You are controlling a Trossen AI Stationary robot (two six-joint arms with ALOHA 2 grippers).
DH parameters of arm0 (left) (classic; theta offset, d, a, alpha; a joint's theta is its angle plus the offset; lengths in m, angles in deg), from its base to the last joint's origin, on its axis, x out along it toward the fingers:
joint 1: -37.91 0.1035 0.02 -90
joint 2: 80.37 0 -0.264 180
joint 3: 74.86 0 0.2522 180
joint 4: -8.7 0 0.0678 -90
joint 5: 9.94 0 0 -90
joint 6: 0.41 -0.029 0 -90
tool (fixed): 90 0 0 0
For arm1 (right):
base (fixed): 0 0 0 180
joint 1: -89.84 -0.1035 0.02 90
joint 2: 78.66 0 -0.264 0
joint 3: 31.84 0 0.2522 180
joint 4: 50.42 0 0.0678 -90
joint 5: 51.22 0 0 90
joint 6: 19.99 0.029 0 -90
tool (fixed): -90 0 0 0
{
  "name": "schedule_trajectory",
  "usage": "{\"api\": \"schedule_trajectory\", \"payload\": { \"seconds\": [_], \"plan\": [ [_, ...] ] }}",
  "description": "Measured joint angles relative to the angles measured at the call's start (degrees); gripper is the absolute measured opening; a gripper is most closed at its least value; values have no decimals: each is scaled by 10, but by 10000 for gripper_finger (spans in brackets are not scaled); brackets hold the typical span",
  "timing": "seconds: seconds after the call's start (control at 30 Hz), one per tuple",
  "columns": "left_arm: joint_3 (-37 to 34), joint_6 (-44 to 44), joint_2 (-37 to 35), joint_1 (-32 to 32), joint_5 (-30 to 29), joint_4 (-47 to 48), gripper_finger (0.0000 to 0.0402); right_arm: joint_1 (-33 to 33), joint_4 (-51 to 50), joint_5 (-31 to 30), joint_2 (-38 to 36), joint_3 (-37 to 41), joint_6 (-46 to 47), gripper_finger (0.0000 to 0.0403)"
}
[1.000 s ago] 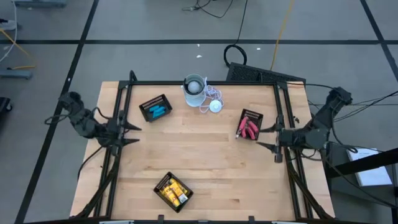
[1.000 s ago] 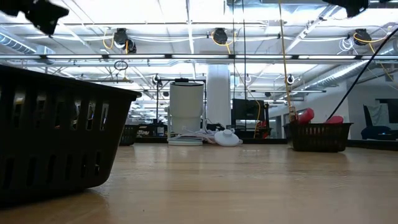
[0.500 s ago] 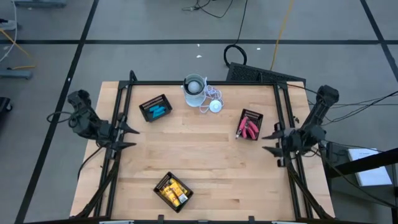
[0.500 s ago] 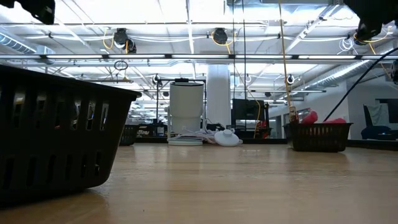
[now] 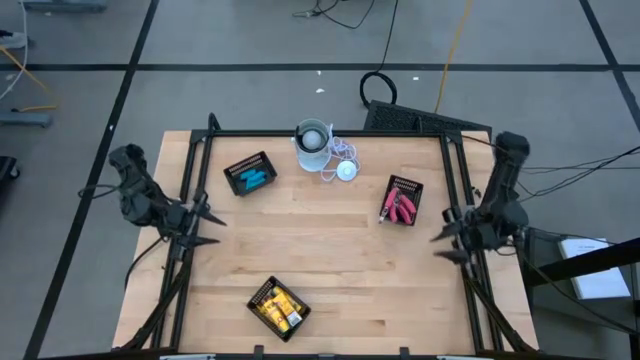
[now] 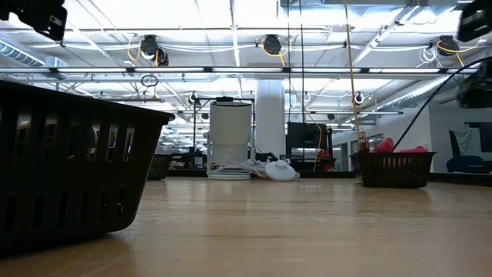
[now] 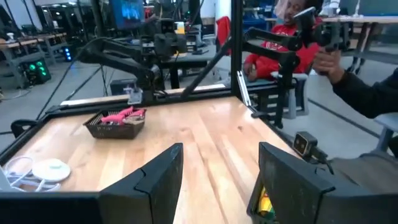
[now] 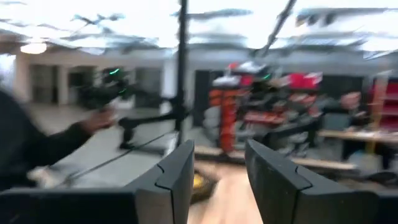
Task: Pick & Place School Supplies
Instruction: Return to Home Position
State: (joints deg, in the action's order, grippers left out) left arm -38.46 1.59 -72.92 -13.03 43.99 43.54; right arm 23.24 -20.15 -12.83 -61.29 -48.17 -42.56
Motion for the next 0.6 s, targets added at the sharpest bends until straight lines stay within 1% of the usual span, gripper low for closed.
{"api": "schedule_trajectory", "payload": {
  "seconds": [0.17,0.23,0.3,0.4,0.5,0.6],
  "plan": [
    [-32,-7,-6,2,-10,-19,211,-138,-109,-87,-14,0,41,136],
    [-44,-10,-14,8,-25,-35,211,-170,-127,-105,-16,1,41,136],
    [-60,-27,-23,17,-35,-44,211,-163,-133,-115,-18,1,32,137],
    [-66,-49,-50,36,-33,-51,211,-140,-132,-116,-25,1,0,137],
    [-70,-64,-71,59,-13,-46,211,-99,-130,-111,-38,1,-39,138],
    [-70,-67,-71,88,3,-48,211,-40,-138,-104,-57,1,-62,137]
  ]
}}
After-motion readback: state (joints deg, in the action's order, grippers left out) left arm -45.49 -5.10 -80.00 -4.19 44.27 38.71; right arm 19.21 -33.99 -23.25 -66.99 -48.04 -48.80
